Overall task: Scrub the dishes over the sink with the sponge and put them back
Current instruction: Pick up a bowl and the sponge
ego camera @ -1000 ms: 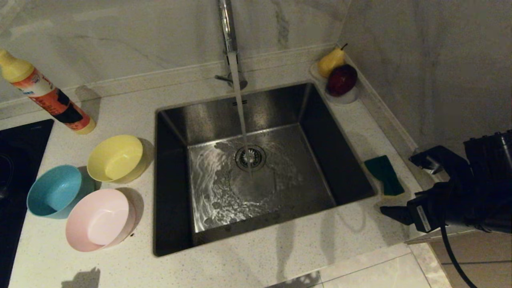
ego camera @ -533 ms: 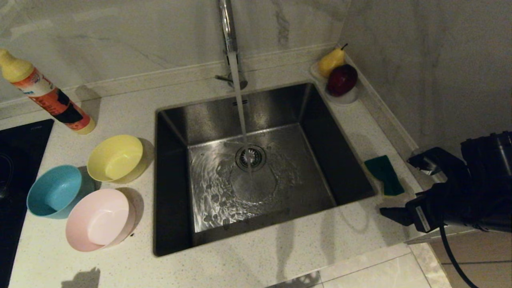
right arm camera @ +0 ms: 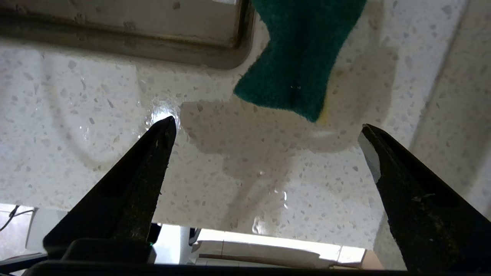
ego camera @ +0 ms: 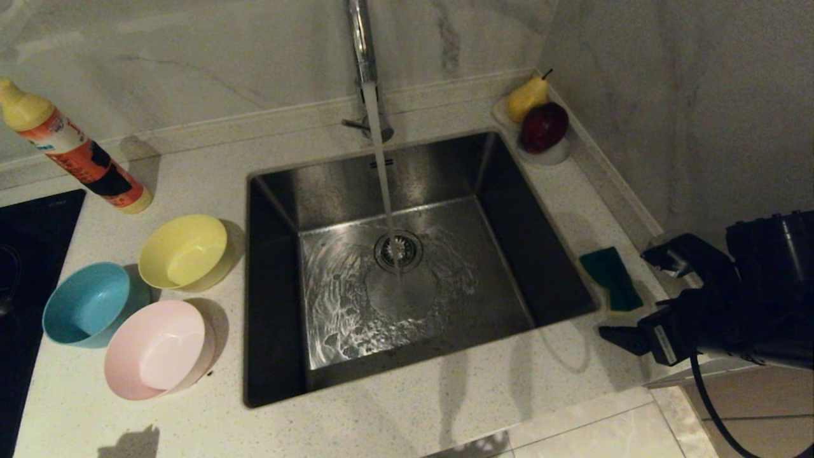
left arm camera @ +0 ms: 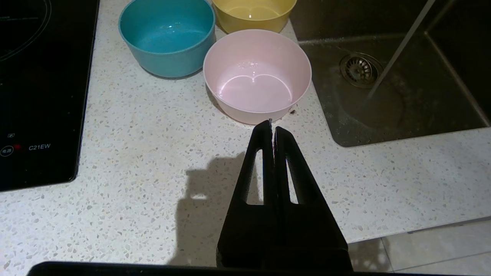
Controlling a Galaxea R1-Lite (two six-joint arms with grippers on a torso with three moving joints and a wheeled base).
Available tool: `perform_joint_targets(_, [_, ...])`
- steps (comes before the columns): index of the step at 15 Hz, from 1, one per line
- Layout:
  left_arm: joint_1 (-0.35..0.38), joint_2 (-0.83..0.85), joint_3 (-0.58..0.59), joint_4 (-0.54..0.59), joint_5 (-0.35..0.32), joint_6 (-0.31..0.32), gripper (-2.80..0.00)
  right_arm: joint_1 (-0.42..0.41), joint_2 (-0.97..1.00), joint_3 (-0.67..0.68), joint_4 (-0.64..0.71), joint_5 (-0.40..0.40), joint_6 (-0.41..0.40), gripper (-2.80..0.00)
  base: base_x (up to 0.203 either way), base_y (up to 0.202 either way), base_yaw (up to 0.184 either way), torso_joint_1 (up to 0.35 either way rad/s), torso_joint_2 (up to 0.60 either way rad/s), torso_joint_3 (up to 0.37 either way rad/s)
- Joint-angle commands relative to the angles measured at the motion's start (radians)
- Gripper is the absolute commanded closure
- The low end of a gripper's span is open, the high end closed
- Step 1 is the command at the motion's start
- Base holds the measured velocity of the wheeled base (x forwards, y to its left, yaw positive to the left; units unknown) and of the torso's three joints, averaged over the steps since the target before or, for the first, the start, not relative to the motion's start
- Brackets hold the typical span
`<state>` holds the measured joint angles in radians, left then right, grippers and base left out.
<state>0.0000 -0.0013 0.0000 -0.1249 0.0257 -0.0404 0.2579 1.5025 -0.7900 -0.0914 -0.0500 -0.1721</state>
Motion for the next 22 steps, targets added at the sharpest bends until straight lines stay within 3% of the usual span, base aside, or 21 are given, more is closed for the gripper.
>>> perform_joint_targets(1, [0.0,0.001,0.04,-0.001,0.0,-0.001,0.0,0.0,0.01,0.002,-0.005,-0.001,-0.001,-2.8,0.0,0.0,0.0,0.0,0.0,0.0])
perform_joint_targets(16, [0.0,0.001,0.04,-0.001,0.0,-0.001,0.0,-0.013,0.073,-0.038,-0.076,-0.001,-0.022,-2.8,0.0,0.0,0.0,0.0,0.0,0.0])
perform_joint_targets(17, [0.0,0.002,0.04,-0.001,0.0,-0.001,0.0,-0.014,0.078,-0.044,-0.08,-0.001,-0.022,0.0,0.0,0.0,0.0,0.0,0.0,0.0])
perform_joint_targets(22, [0.0,0.002,0.04,-0.001,0.0,-0.001,0.0,-0.042,0.094,-0.064,-0.085,-0.001,-0.023,0.0,0.0,0.0,0.0,0.0,0.0,0.0])
